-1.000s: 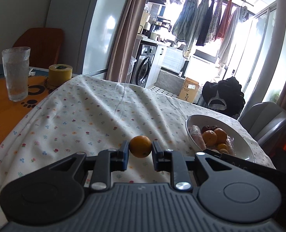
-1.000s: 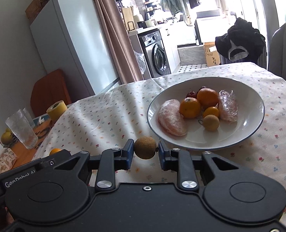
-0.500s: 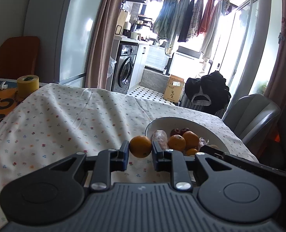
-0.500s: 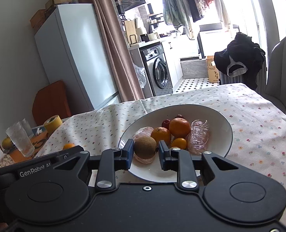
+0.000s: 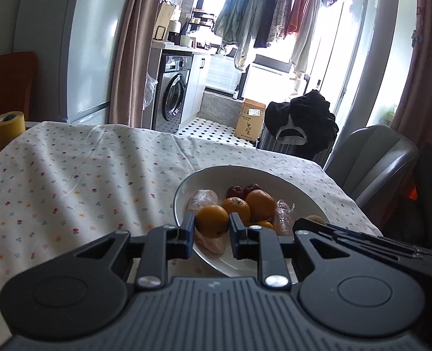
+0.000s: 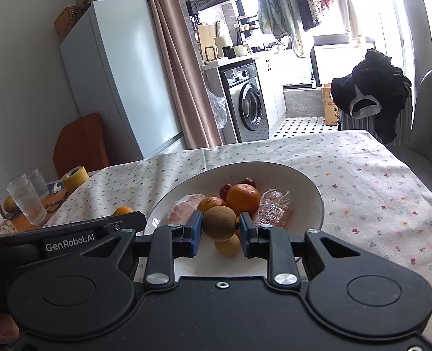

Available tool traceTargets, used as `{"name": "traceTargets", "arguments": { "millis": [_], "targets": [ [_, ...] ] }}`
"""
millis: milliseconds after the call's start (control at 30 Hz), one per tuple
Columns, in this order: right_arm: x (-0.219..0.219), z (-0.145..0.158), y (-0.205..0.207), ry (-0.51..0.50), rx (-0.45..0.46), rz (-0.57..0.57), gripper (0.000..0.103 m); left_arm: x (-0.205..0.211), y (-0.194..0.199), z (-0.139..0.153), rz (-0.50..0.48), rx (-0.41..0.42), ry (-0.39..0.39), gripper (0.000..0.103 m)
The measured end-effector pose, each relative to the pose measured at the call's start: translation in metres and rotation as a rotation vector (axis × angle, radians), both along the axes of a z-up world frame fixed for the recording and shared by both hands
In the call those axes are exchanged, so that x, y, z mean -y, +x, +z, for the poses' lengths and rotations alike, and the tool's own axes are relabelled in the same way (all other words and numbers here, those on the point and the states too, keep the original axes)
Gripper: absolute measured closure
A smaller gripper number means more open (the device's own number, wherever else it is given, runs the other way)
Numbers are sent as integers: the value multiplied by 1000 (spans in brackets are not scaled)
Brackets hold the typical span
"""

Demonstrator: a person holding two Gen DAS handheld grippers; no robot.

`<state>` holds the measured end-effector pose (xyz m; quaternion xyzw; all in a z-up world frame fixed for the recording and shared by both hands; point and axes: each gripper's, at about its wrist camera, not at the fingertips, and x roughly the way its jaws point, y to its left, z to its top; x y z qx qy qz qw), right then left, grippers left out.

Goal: Organize fruits
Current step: 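Lower the kiwi into the bowl with the right tool while the left tool drops the mandarin in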

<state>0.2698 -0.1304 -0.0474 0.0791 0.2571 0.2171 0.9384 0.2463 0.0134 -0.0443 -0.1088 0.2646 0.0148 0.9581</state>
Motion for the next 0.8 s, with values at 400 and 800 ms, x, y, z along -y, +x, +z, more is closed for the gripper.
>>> {"name": "traceTargets", "arguments": {
  "millis": [400,800],
  "targets": [
    [24,-17,20,40,-57,13,78,16,17,-7,25,-44,7,73],
    [16,-7,15,25,-27,26,77,-5,-5,-1,97,-48,-18,46]
  ]
}}
